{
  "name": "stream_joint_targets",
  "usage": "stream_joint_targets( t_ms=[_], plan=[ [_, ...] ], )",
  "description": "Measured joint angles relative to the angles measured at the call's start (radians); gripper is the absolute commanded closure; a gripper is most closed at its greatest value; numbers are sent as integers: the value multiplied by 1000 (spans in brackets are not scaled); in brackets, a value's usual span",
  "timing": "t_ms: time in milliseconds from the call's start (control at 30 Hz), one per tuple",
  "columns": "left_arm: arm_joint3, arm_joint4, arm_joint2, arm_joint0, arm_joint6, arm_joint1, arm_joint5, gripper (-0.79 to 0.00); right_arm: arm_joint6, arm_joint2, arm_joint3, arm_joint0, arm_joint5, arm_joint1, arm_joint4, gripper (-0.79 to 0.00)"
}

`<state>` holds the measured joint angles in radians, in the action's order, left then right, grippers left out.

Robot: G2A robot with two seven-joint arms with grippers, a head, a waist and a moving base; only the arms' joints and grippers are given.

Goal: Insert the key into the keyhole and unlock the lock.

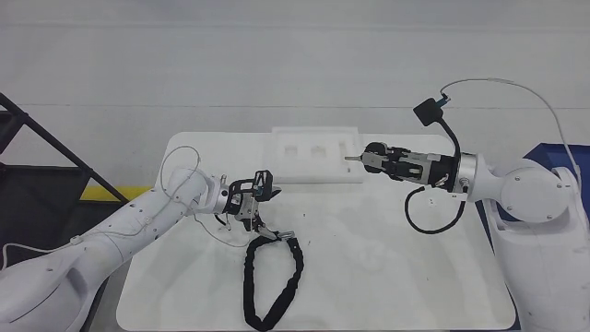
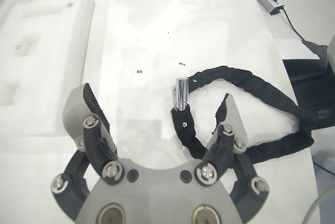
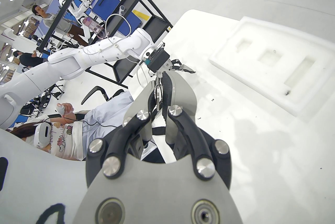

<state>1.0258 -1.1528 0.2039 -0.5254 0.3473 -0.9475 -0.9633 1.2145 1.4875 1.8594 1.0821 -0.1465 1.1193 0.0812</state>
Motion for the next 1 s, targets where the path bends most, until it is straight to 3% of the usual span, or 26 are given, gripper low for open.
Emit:
stream_joint_targets(
  t_ms=[300, 733, 1000],
  plan=[
    [-19, -47, 19, -50, 44, -11, -13, -785, 0, 0, 0, 0, 0, 0, 0, 0],
    [-118, -271, 3, -67, 252, -83, -15, -785, 0, 0, 0, 0, 0, 0, 0, 0],
    [-171, -404, -14, -71, 388, -110, 10, -785, 0, 0, 0, 0, 0, 0, 0, 0]
  ],
)
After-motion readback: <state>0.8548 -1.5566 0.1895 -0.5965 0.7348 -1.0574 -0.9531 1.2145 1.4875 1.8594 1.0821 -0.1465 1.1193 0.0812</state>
